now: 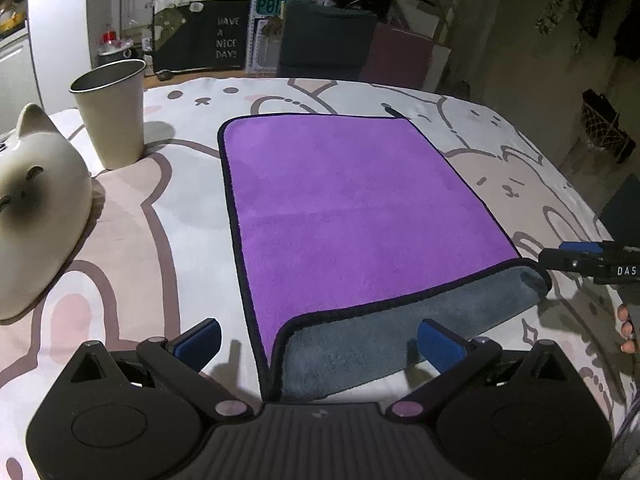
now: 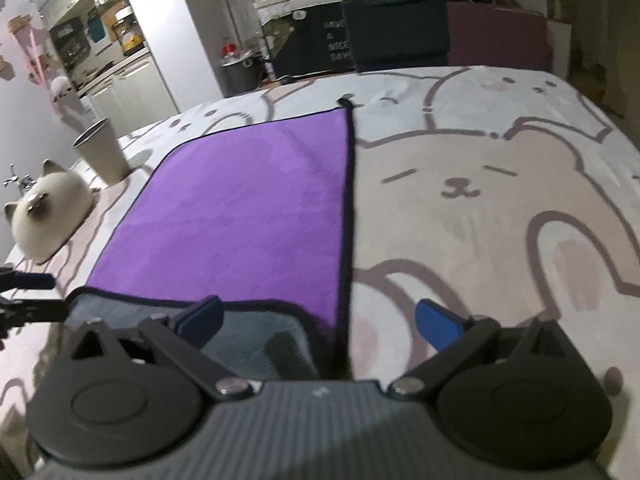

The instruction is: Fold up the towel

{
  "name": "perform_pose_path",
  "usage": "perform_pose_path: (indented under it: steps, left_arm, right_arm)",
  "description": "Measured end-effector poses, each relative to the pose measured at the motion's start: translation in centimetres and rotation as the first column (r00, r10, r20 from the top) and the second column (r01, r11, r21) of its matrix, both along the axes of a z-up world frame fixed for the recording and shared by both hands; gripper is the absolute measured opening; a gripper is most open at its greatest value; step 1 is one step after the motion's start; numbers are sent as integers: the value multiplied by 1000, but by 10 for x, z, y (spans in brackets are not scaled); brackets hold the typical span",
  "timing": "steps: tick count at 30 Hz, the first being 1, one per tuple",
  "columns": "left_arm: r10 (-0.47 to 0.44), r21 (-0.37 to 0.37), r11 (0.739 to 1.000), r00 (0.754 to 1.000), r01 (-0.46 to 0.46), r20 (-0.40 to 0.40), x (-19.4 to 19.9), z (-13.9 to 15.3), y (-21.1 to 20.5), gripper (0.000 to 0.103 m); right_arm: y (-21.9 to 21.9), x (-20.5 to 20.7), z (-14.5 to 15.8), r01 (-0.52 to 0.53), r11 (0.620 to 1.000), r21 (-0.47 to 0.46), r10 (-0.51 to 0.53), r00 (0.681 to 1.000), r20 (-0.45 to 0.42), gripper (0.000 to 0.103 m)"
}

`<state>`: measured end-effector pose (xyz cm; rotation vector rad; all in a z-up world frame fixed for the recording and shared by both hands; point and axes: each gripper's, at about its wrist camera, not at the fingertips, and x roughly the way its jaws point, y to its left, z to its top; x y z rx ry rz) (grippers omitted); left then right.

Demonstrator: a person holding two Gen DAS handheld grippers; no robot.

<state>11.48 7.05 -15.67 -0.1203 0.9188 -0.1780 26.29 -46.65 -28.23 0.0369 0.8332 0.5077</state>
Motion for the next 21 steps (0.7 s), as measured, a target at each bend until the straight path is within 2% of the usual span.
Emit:
perform_pose_path:
  steps: [3,7,10,12,15,19,21]
  left_arm:
    - [-27,-26,999,1000,27,14,1,3,4,102]
    - [-62,-57,996,998,63,11,1,6,5,89]
    - [-53,-74,996,998,52,-21,4,2,9,81]
    - [-45,-75,996,998,41,-49,6,-2,11,75]
    - [-29,-70,997,997,23,-78,8,-6,14,68]
    - [-23,-63,998,996,17,-88,11,-7,16,53]
    - [-24,-54,998,995,19,-98,12,-8,16,51]
  right_arm:
    - [-8,7,1,-103,991,91,105,994,-14,103]
    - [-3,17,-1,-157,986,50,159,985,-61,101]
    - [0,18,-2,-187,982,36,189,979,-74,89]
    - [1,21,-4,-211,977,35,213,972,-95,74]
    - [1,21,-6,-238,971,27,239,963,-124,60]
    - [2,17,-10,-266,963,31,268,951,-158,50]
    - [3,14,-11,-269,963,13,267,950,-162,46]
